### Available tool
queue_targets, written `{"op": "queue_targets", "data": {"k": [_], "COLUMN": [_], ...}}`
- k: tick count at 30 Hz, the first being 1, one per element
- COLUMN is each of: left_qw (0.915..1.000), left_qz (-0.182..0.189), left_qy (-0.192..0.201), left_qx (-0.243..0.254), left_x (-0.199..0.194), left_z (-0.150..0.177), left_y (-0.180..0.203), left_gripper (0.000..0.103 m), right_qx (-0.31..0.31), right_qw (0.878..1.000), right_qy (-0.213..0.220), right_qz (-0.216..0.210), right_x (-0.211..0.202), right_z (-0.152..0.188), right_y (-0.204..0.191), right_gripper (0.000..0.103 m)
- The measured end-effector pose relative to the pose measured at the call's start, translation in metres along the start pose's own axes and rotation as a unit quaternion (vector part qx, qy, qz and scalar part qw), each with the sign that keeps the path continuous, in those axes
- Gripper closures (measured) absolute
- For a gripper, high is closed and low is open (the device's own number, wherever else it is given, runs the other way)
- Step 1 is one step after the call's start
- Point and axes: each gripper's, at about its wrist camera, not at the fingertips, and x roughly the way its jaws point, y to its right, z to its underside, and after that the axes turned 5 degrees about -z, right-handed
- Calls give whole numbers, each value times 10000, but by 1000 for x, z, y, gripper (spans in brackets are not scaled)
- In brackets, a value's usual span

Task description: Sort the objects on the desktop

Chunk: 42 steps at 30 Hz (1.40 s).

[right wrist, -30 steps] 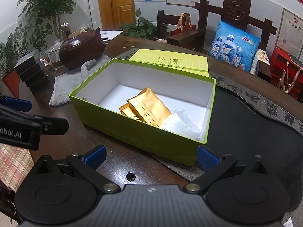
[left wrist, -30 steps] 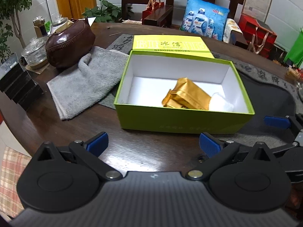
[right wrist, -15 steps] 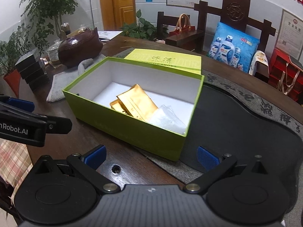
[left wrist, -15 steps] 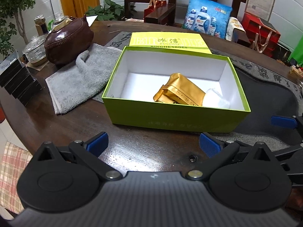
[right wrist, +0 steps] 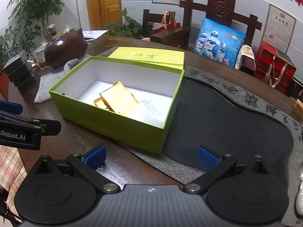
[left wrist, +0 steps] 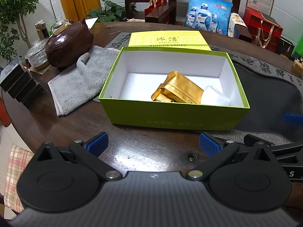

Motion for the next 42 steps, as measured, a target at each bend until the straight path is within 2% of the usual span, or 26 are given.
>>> {"op": "queue_targets", "data": {"k": [18, 42], "left_qw": [9998, 9997], "left_qz": [-89, -86], "left_qy": [-37, -191], "left_qx": [192, 89], "left_x": [-2, 19], "left_z": [0, -5], "left_y": [21, 23], "left_gripper": [0, 0], "right_qx": [138, 99], "right_qw": [9996, 9998], "right_qy": [-95, -194], "right_qz": [226, 32], "right_x": [-2, 16], "right_z": [8, 8], "right_y": [18, 17], "right_gripper": [0, 0]}}
